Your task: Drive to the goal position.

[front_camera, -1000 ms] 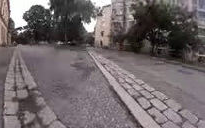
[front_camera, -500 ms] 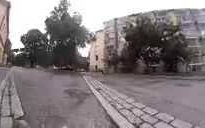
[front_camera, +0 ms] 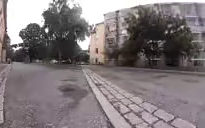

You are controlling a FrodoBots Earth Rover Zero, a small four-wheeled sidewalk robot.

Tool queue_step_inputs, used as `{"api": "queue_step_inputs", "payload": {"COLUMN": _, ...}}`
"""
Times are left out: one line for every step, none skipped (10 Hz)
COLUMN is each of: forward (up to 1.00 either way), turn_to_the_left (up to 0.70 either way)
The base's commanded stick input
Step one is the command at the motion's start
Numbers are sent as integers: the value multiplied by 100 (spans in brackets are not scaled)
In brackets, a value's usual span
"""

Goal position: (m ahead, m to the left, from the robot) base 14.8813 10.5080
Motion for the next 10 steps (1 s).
{"api": "queue_step_inputs", "payload": {"forward": 70, "turn_to_the_left": 19}}
{"api": "queue_step_inputs", "payload": {"forward": 70, "turn_to_the_left": 28}}
{"api": "queue_step_inputs", "payload": {"forward": 70, "turn_to_the_left": 28}}
{"api": "queue_step_inputs", "payload": {"forward": 70, "turn_to_the_left": 28}}
{"api": "queue_step_inputs", "payload": {"forward": 70, "turn_to_the_left": 28}}
{"api": "queue_step_inputs", "payload": {"forward": 70, "turn_to_the_left": 28}}
{"api": "queue_step_inputs", "payload": {"forward": 70, "turn_to_the_left": 28}}
{"api": "queue_step_inputs", "payload": {"forward": 70, "turn_to_the_left": 28}}
{"api": "queue_step_inputs", "payload": {"forward": 70, "turn_to_the_left": 28}}
{"api": "queue_step_inputs", "payload": {"forward": 70, "turn_to_the_left": 28}}
